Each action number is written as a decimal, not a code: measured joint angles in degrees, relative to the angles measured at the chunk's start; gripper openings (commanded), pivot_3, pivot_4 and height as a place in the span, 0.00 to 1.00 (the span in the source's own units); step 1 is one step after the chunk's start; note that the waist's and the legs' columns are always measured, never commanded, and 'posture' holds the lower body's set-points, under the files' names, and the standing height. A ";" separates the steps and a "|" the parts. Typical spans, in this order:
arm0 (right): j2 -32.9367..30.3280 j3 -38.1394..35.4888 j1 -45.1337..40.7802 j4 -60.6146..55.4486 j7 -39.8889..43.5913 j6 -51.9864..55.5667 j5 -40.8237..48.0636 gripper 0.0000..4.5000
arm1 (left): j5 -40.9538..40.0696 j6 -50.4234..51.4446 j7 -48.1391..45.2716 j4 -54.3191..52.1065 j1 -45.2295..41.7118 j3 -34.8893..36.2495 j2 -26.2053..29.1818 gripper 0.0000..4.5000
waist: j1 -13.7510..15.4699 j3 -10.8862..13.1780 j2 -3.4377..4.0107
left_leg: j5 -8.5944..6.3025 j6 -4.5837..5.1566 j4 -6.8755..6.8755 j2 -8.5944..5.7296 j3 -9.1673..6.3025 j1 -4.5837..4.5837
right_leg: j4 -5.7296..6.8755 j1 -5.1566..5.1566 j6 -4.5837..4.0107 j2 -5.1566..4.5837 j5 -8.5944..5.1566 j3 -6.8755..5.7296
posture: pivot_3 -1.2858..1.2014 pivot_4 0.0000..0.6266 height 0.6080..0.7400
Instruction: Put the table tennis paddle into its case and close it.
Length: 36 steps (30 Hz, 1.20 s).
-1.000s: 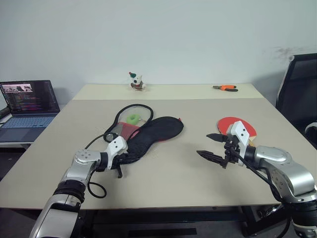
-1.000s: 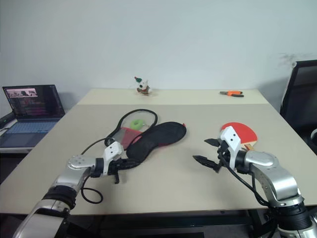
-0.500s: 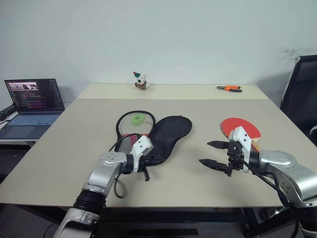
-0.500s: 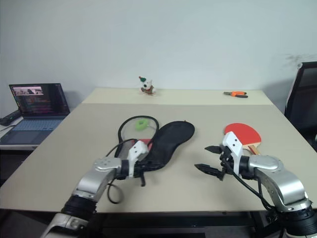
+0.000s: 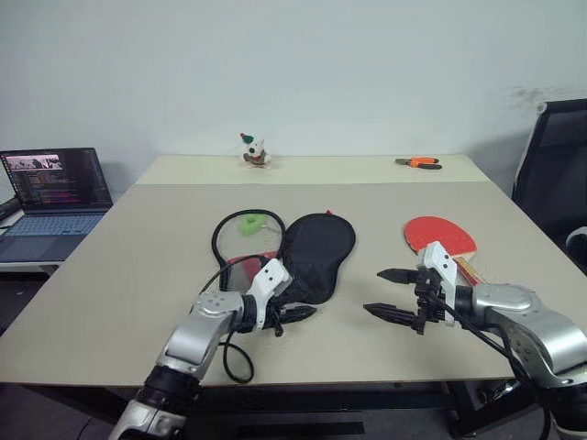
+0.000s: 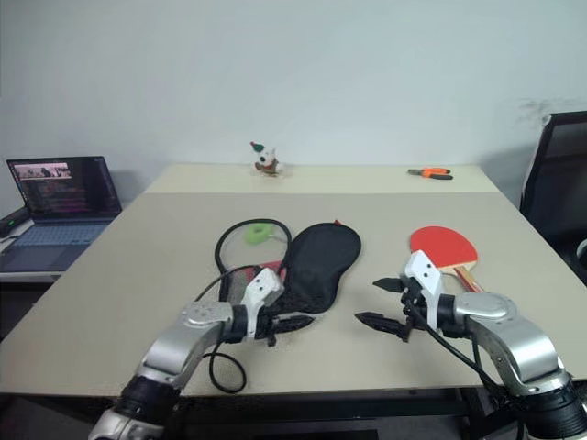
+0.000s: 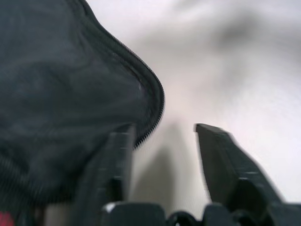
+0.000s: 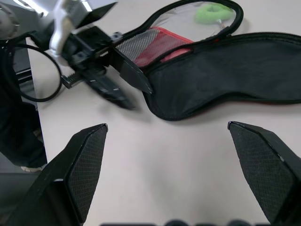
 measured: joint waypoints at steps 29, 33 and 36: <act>32.85 0.42 -17.53 31.81 -31.07 8.31 -10.73 0.92 | -7.94 -1.17 3.89 -2.67 8.17 16.75 12.63 0.59 | -0.38 -0.04 -0.04 | 0.00 0.00 -0.05 0.25 0.16 0.10 | 0.03 -0.07 -0.43 -0.02 0.25 -0.01 | 0.52 0.24 1.00; 33.59 -0.20 -18.24 33.51 -32.04 7.42 -11.22 0.67 | -7.94 -1.48 4.19 -2.67 7.96 15.97 12.62 0.59 | -0.44 -0.04 -0.04 | 0.00 0.00 -0.06 0.39 0.22 0.08 | 0.01 -0.11 -0.52 0.10 0.30 0.00 | 0.52 0.24 1.00; 34.51 -1.12 -18.59 34.42 -33.08 7.42 -11.16 0.44 | -7.94 -1.70 4.23 -2.67 7.28 15.19 12.62 0.59 | -0.44 -0.03 -0.04 | 0.00 -0.01 -0.10 0.46 0.17 0.06 | 0.00 -0.13 -0.56 0.17 0.32 0.01 | 0.52 0.24 1.00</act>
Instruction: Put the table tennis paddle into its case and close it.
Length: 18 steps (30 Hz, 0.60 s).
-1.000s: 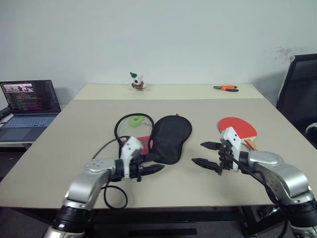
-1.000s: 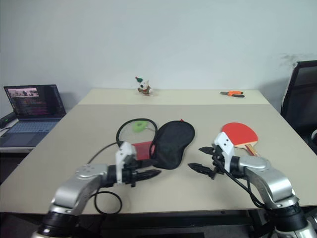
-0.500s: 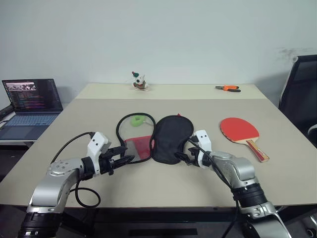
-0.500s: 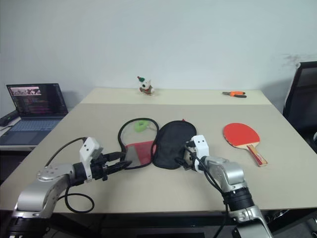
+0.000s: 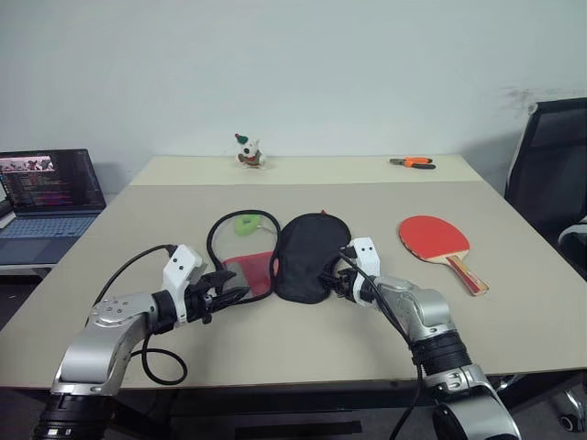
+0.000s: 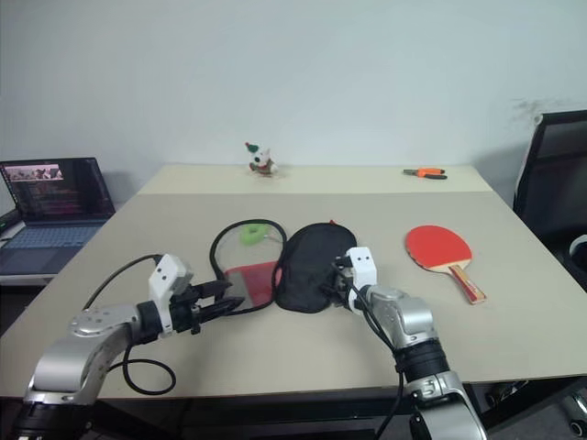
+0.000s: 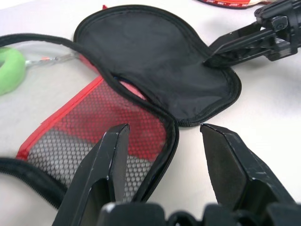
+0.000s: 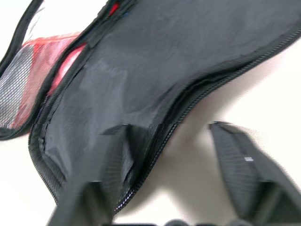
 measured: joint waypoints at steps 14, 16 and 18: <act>1.77 -8.86 -1.07 -0.34 -4.46 7.09 4.28 0.01 | 0.06 -1.39 -1.41 0.47 -3.00 -2.76 -0.09 0.59 | 0.42 0.01 0.01 | 0.00 0.00 -0.03 0.04 -0.01 -0.06 | -0.03 -0.04 -0.03 0.05 0.00 -0.01 | 0.52 0.24 1.00; 0.33 -9.46 -0.86 -2.97 -4.35 10.19 5.41 0.01 | 0.03 -1.65 -2.45 1.08 -3.84 -3.63 -0.10 0.59 | 0.43 0.02 0.04 | 0.00 0.00 -0.04 0.02 -0.01 -0.08 | -0.04 -0.05 -0.03 0.05 0.00 -0.01 | 0.52 0.24 1.00; -2.66 -10.14 0.36 -7.41 -4.08 13.64 6.88 0.01 | -0.12 -2.03 -3.75 1.28 -4.41 -4.21 -0.14 0.59 | 0.69 0.02 0.04 | 0.00 0.00 -0.03 0.00 -0.06 -0.13 | -0.09 -0.04 -0.03 0.05 0.00 -0.05 | 0.52 0.24 1.00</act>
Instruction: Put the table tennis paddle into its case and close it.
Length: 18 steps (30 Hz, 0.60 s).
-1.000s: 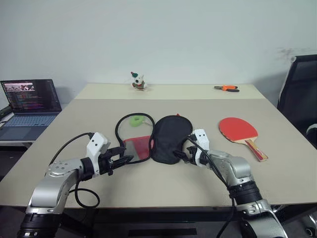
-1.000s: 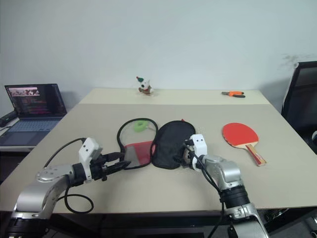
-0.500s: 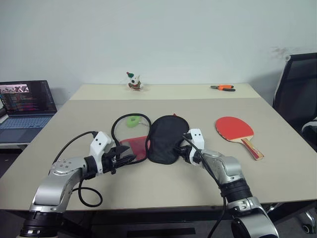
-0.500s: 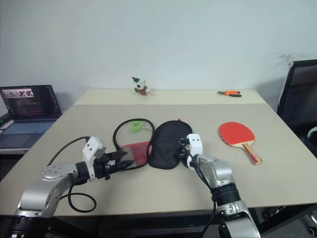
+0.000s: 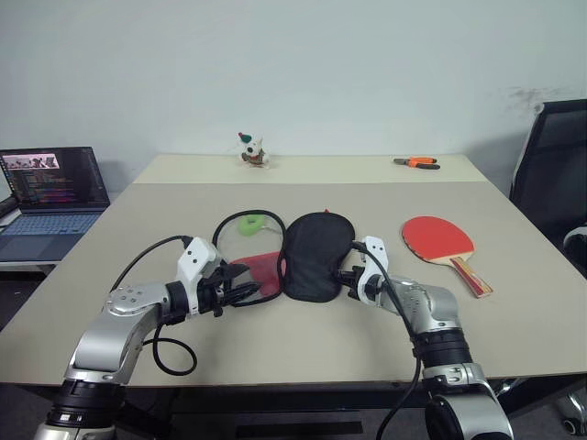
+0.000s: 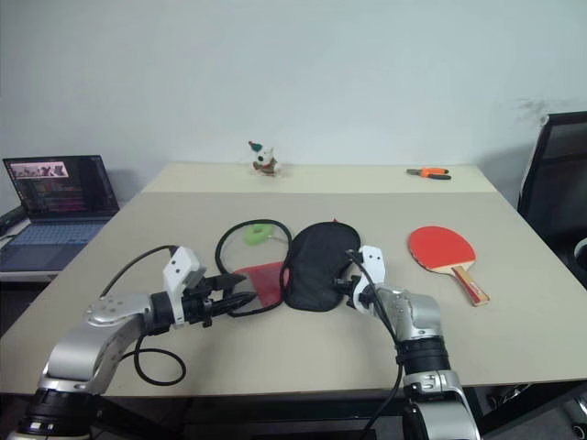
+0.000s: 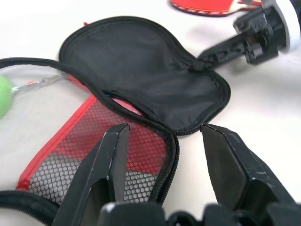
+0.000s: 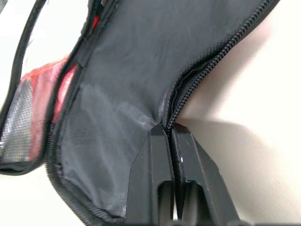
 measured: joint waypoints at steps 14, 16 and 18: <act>-5.57 -6.73 9.89 -18.15 -1.46 16.09 4.97 0.01 | 0.02 -1.80 -4.91 2.80 -4.84 -4.38 -2.04 0.59 | -0.24 0.00 0.01 | 0.00 0.01 -0.01 0.05 0.03 0.01 | 0.01 -0.01 0.01 0.26 -0.03 0.04 | 0.52 0.24 1.00; -7.05 -7.70 10.71 -19.14 -1.41 17.53 5.00 0.01 | 0.11 -2.12 -5.33 3.08 -5.16 -5.06 -2.10 0.59 | -0.24 0.00 0.01 | 0.00 0.01 -0.01 0.03 0.06 0.00 | -0.01 -0.01 0.01 0.30 -0.03 0.06 | 0.52 0.24 1.00; -8.70 -8.56 11.06 -19.60 -1.26 18.78 5.00 0.01 | 0.22 -2.76 -5.86 3.77 -5.40 -5.40 -2.13 0.59 | -0.23 0.00 0.01 | 0.00 0.01 -0.01 0.03 0.07 0.01 | -0.01 -0.01 0.02 0.30 -0.03 0.05 | 0.52 0.24 1.00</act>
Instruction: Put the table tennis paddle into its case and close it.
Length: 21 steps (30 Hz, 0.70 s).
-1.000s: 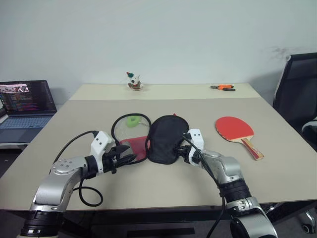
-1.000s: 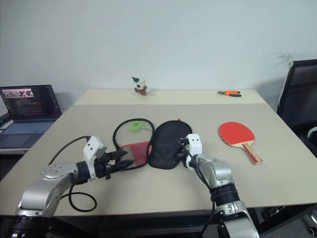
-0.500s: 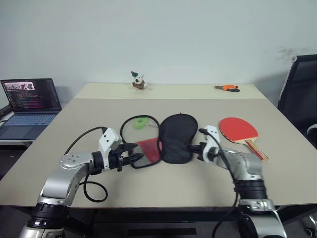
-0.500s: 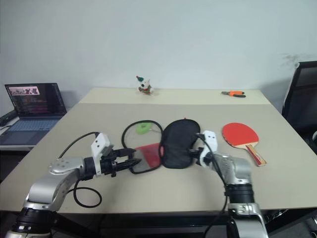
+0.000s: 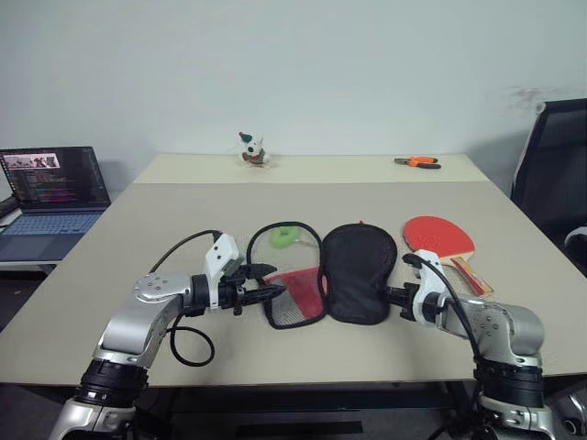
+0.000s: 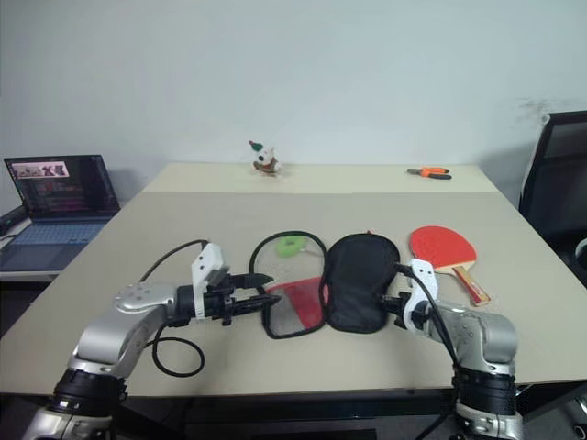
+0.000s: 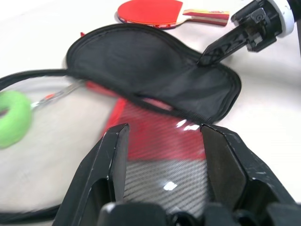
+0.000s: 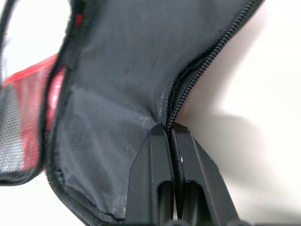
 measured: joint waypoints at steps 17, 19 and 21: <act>-3.32 1.56 -0.55 -0.06 2.45 0.04 -0.29 0.30 | 0.15 -1.10 -0.40 1.03 -0.17 -0.75 -0.54 0.59 | -0.04 0.00 0.00 | 0.00 0.00 0.00 0.06 -0.01 0.00 | 0.00 0.00 0.26 0.08 -0.15 0.05 | 0.52 0.24 1.00; -4.66 3.07 -0.23 -0.35 3.01 -1.31 -0.43 0.46 | 0.15 -1.24 -0.35 1.03 -0.11 -0.75 -0.54 0.59 | -0.02 0.00 0.00 | 0.00 0.00 0.00 0.06 -0.01 0.00 | 0.00 0.00 0.26 0.08 -0.15 0.04 | 0.52 0.24 1.00; -6.55 4.68 0.32 -1.47 3.87 -2.72 -0.68 0.61 | 0.15 -1.26 -0.30 1.03 -0.08 -0.75 -0.56 0.59 | -0.02 0.00 0.00 | 0.00 0.00 0.00 0.06 -0.01 0.00 | 0.00 0.00 0.26 0.08 -0.16 0.04 | 0.52 0.24 1.00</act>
